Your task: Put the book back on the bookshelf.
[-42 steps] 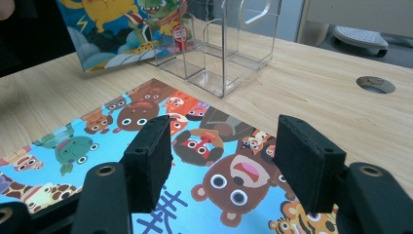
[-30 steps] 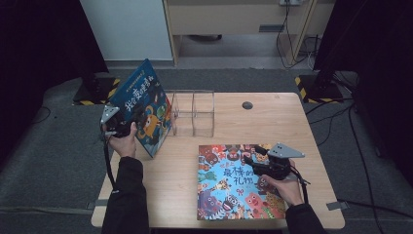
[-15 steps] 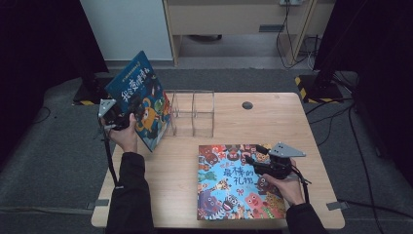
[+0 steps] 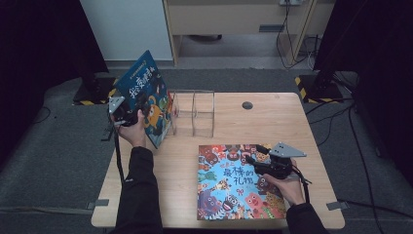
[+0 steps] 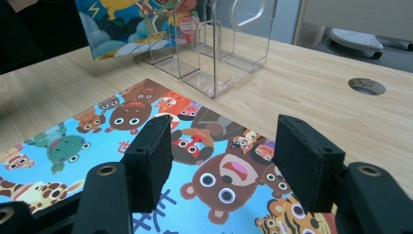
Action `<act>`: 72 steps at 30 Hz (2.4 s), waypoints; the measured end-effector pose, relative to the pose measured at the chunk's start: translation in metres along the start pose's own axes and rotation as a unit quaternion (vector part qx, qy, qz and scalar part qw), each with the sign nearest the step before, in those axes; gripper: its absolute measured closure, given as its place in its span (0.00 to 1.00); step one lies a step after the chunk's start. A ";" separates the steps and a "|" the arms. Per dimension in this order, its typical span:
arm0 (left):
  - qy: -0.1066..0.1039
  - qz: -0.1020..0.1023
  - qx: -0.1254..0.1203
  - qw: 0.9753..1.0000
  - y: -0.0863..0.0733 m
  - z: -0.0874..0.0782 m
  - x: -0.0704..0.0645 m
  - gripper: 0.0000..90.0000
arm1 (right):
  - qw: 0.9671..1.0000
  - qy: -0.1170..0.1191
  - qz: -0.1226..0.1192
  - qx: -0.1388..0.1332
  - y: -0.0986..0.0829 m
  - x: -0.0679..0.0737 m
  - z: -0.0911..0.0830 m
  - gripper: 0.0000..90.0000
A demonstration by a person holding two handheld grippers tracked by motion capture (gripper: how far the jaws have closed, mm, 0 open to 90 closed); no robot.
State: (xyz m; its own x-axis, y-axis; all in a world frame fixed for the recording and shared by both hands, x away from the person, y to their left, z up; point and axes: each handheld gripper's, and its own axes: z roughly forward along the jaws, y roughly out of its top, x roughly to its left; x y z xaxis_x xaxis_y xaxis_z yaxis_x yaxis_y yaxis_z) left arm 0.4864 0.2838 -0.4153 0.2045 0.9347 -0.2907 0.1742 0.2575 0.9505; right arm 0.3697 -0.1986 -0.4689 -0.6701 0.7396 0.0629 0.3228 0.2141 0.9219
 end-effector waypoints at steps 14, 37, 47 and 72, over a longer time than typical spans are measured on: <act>-0.009 -0.004 0.016 1.000 -0.016 -0.007 0.012 0.91 | 1.000 0.000 -0.004 0.002 0.000 0.002 0.001 0.43; -0.015 0.033 0.045 0.998 -0.011 -0.024 0.011 0.80 | 1.000 -0.003 -0.002 -0.002 0.003 0.002 -0.003 0.42; -0.009 0.041 0.044 0.998 -0.005 -0.038 0.014 0.69 | 1.000 -0.002 0.000 -0.005 0.004 0.002 -0.004 0.42; -0.063 0.065 0.093 0.991 -0.018 -0.107 0.011 0.47 | 0.999 -0.036 0.016 0.002 0.008 -0.009 -0.015 0.32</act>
State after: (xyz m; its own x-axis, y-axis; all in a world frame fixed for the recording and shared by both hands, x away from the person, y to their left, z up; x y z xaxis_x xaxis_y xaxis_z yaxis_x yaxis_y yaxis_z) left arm 0.3826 0.3161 -0.4237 0.3543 0.9158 -0.1893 0.3113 0.0754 0.9473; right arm 0.3682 -0.2128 -0.4565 -0.6096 0.7901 0.0646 0.3461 0.1919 0.9183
